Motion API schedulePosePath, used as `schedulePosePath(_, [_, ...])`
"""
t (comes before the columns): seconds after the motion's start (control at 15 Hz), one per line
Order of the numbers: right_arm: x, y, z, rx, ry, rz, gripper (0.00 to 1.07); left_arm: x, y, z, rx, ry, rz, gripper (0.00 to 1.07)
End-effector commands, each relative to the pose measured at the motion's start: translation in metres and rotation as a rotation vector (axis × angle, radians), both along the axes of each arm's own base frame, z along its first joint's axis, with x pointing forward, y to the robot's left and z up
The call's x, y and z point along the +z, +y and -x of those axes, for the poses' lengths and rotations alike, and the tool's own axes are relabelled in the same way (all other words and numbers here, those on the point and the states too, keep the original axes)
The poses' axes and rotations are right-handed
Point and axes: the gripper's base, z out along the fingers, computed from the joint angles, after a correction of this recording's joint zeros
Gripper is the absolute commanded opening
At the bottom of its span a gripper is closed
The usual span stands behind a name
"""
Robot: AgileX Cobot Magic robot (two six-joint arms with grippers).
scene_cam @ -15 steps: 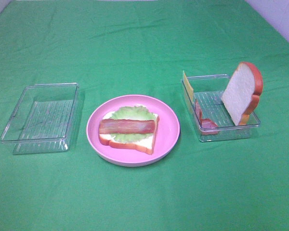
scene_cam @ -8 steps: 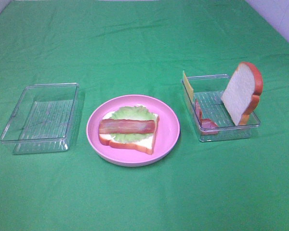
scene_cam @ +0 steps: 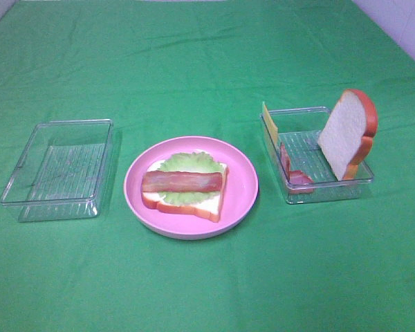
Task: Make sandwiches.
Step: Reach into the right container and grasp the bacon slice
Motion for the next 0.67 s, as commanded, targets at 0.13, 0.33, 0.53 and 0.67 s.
schedulePosePath(0.13, [0.008,0.013,-0.057,0.092,0.101,-0.113,0.77,0.0,0.001,0.002,0.002,-0.024,0.02,0.79])
schedulePosePath(0.33, [0.01,0.023,-0.11,0.201,0.21,-0.167,0.76,0.0,0.001,0.002,0.002,-0.024,0.02,0.79])
schedulePosePath(0.53, [0.006,0.025,-0.152,0.218,0.285,-0.167,0.76,0.0,0.001,0.002,0.002,-0.024,0.02,0.79])
schedulePosePath(0.67, [0.0,0.031,-0.169,0.249,0.342,-0.15,0.75,0.0,0.001,0.002,0.002,-0.024,0.02,0.79])
